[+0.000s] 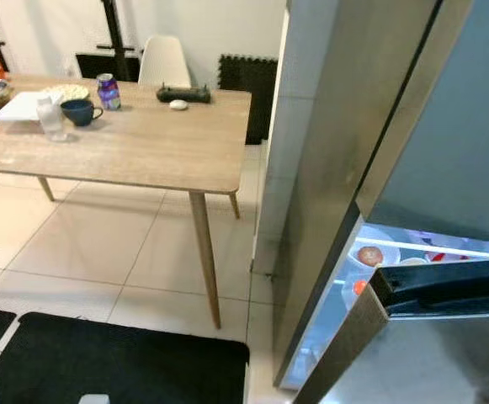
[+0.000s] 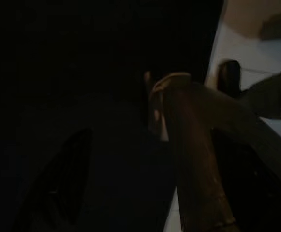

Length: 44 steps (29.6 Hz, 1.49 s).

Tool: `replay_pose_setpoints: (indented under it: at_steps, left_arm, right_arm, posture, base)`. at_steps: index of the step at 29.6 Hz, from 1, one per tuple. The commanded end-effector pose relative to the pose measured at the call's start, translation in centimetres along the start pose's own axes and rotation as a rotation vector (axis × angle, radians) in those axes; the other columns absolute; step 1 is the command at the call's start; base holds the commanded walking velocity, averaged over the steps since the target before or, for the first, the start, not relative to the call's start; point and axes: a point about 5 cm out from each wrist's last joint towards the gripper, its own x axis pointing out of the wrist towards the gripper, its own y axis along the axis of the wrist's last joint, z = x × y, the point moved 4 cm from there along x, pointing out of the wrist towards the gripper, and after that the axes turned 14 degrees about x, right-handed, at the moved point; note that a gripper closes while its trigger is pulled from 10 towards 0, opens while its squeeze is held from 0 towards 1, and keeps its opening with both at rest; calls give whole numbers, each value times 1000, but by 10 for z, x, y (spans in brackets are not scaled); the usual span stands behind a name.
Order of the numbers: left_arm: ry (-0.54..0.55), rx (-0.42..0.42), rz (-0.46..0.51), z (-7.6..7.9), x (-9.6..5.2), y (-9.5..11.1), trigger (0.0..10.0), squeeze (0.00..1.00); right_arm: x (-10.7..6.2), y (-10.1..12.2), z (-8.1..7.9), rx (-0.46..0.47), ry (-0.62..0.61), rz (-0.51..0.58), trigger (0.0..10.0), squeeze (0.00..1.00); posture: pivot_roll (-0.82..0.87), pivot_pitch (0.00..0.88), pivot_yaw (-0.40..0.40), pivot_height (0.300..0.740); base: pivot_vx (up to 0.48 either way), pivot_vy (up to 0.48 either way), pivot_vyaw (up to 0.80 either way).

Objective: Restocking fridge

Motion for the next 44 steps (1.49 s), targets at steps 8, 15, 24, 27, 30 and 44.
replay_pose_setpoints:
  at_steps: [8,15,24,27,30,44]
  left_arm:
    - [-9,-24,-30,7,0,-11,10000,0]
    - [-11,-23,-31,6,0,-11,10000,0]
    - [-15,-17,-35,6,0,-11,10000,0]
    - [-17,-15,-35,7,0,-11,10000,0]
    - [-19,-14,-33,7,0,-10,10000,0]
    - [-14,-14,-33,6,0,-10,10000,0]
  right_arm:
    - [-1,10,9,40,-18,41,10000,0]
    - [-6,57,-17,188,201,218,10000,0]
    - [-23,121,-38,230,365,393,10000,0]
    - [-27,132,-42,226,386,423,10000,0]
    - [-39,164,-55,211,444,512,10000,0]
    - [-44,178,-67,134,421,525,10000,0]
  posture:
    - [-105,0,-17,740]
    - [-105,0,-15,740]
    - [-104,0,-18,740]
    - [-103,0,-19,740]
    - [-101,0,-20,740]
    - [-94,0,-21,740]
  base:
    - [0,0,0]
    - [0,0,0]
    - [0,0,0]
    - [0,0,0]
    - [0,0,0]
    - [0,0,0]
